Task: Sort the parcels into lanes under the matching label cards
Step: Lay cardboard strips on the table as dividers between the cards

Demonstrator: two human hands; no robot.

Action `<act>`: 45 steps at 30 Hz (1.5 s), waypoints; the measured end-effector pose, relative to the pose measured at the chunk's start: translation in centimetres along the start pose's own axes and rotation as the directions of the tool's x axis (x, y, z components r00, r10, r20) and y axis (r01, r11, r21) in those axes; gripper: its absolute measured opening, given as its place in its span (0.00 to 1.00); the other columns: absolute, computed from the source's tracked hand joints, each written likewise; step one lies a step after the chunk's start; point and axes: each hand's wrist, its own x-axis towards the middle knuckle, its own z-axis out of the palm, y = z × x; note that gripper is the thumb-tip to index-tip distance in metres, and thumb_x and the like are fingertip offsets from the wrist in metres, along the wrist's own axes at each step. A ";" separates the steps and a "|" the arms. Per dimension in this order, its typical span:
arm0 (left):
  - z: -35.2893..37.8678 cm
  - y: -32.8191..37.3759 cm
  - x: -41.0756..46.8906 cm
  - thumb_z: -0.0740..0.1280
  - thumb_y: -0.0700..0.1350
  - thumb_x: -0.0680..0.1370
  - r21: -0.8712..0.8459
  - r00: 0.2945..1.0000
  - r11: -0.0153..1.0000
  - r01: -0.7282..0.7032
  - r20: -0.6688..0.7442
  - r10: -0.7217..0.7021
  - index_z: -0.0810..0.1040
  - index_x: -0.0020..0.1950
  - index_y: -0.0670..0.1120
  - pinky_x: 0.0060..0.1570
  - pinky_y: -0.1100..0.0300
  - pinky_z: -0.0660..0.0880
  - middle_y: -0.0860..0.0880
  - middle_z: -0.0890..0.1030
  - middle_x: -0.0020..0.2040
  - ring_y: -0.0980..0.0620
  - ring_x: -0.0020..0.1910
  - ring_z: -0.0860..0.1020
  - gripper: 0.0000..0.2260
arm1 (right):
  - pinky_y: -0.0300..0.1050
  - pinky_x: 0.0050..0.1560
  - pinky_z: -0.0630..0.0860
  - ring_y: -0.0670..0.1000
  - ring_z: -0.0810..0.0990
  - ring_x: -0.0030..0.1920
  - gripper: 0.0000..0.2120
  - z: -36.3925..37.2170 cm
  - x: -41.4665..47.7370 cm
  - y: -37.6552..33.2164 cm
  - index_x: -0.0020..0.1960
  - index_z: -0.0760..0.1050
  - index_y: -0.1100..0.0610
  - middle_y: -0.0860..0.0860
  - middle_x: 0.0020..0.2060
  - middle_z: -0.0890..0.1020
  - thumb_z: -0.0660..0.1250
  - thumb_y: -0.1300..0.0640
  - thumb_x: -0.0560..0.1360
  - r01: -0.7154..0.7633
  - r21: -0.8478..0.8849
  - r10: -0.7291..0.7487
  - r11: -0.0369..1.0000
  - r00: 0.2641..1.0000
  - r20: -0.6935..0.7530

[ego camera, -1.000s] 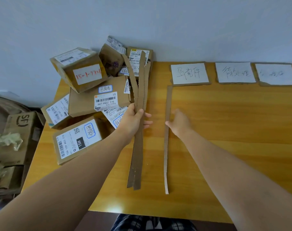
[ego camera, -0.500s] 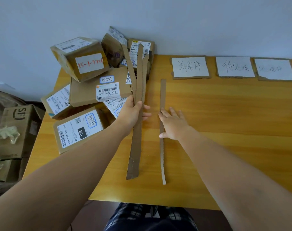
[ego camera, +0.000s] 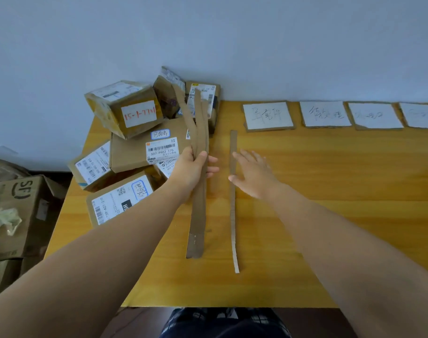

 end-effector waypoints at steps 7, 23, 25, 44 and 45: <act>-0.4 4.4 -1.5 0.62 0.42 0.81 -0.151 0.991 0.982 -0.113 0.056 0.123 0.72 0.57 0.41 0.45 0.57 0.81 0.43 0.83 0.49 0.51 0.41 0.84 0.06 | 0.45 0.62 0.70 0.49 0.73 0.63 0.24 -6.8 -2.9 -3.8 0.72 0.66 0.54 0.50 0.63 0.74 0.62 0.46 0.79 0.030 0.646 0.148 0.763 0.964 -0.219; 9.1 8.4 -3.2 0.63 0.43 0.81 -0.015 0.920 0.965 -0.261 0.298 0.253 0.71 0.52 0.45 0.31 0.62 0.73 0.47 0.77 0.37 0.54 0.29 0.75 0.02 | 0.46 0.46 0.80 0.48 0.80 0.37 0.08 -14.0 -5.7 -0.2 0.51 0.74 0.60 0.51 0.38 0.80 0.69 0.57 0.76 0.132 0.854 0.277 0.503 0.912 -0.304; 11.8 8.5 -3.6 0.60 0.48 0.82 -0.015 0.931 0.968 -0.250 0.272 0.245 0.71 0.52 0.47 0.33 0.59 0.72 0.47 0.77 0.36 0.53 0.30 0.74 0.05 | 0.46 0.46 0.80 0.49 0.81 0.38 0.04 -14.8 -6.1 2.1 0.47 0.74 0.59 0.52 0.39 0.81 0.68 0.59 0.76 0.118 0.842 0.283 0.526 0.909 -0.305; 22.2 4.2 -2.8 0.58 0.46 0.83 -0.091 0.993 0.995 -0.047 -0.114 0.036 0.68 0.67 0.39 0.41 0.57 0.81 0.44 0.83 0.46 0.49 0.38 0.82 0.15 | 0.41 0.34 0.82 0.51 0.83 0.36 0.05 -15.7 -7.7 16.3 0.55 0.74 0.62 0.57 0.45 0.82 0.63 0.64 0.79 -0.084 0.837 0.275 0.541 0.958 -0.082; 21.8 3.7 -2.6 0.58 0.46 0.83 -0.090 0.993 0.995 -0.034 -0.116 0.024 0.66 0.69 0.39 0.41 0.57 0.81 0.44 0.83 0.46 0.49 0.39 0.82 0.17 | 0.42 0.35 0.82 0.51 0.82 0.36 0.04 -15.1 -7.6 16.8 0.54 0.74 0.62 0.56 0.44 0.82 0.63 0.64 0.79 -0.119 0.826 0.291 0.550 0.955 -0.056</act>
